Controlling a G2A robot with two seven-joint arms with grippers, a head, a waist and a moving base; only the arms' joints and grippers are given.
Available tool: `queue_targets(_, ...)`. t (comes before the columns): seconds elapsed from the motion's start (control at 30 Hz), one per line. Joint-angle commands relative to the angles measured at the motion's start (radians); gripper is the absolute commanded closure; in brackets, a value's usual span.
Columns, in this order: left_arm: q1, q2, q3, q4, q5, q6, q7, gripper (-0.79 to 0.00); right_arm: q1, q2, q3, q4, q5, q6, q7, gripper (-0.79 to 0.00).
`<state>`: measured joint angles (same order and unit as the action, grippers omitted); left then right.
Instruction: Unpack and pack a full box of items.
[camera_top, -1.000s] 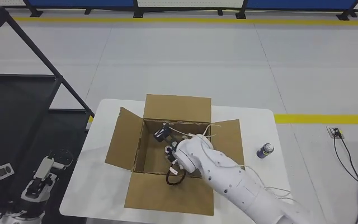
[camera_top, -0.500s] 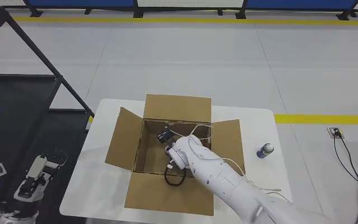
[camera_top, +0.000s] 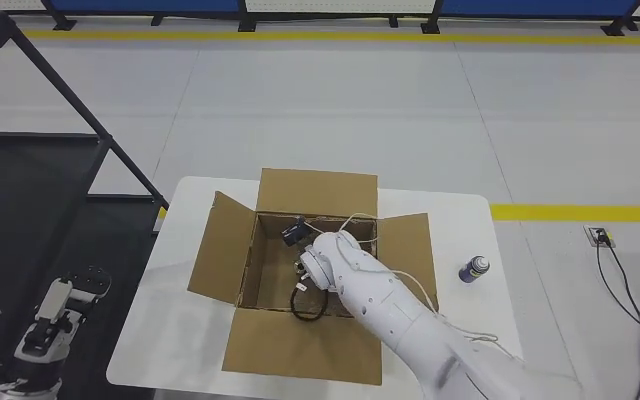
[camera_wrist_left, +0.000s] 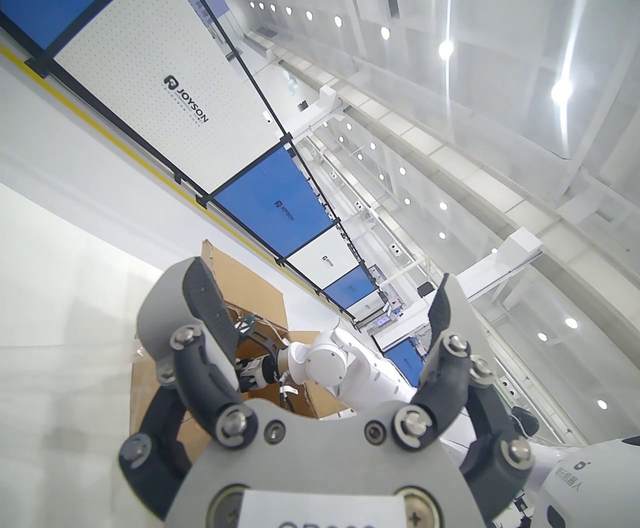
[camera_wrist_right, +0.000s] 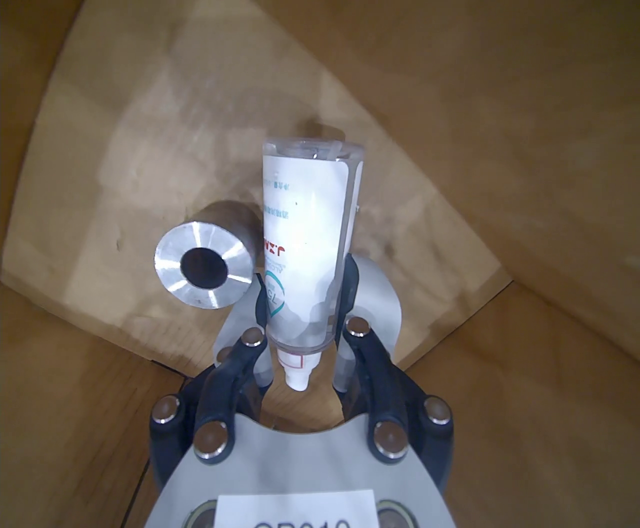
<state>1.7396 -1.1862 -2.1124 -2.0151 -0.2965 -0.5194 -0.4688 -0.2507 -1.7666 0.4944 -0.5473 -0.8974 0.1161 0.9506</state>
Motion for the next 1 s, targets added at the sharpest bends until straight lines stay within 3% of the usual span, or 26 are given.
queue_targets(0.0,0.0,0.0,0.005,-0.002,0.006,-0.001,0.002,-0.785,0.003,0.011,0.023,-0.026,0.003,-0.007,-0.004,0.0)
queue_targets(0.17,-0.006,0.0,0.021,-0.007,0.016,0.004,-0.003,-0.785,-0.026,0.068,0.092,-0.175,-0.041,0.008,0.024,0.0)
queue_targets(0.3,-0.016,0.001,0.033,-0.011,0.027,0.013,-0.008,-0.785,-0.132,0.148,0.187,-0.454,-0.146,0.047,0.082,0.0)
queue_targets(0.47,-0.034,0.003,0.057,-0.021,0.044,0.026,-0.024,-0.785,-0.427,0.267,0.402,-0.998,-0.339,0.019,0.169,0.0)
queue_targets(0.63,-0.058,0.006,0.091,-0.031,0.066,0.041,-0.044,-0.785,-0.764,0.336,0.653,-1.455,-0.452,-0.018,0.096,0.0)
queue_targets(0.8,-0.086,0.009,0.136,-0.041,0.097,0.058,-0.066,-0.785,-1.029,0.36,0.898,-1.684,-0.453,0.052,-0.057,0.0)
queue_targets(0.97,-0.114,0.011,0.181,-0.043,0.13,0.076,-0.073,-0.785,-1.235,0.367,1.145,-1.722,-0.32,0.111,-0.151,0.0)
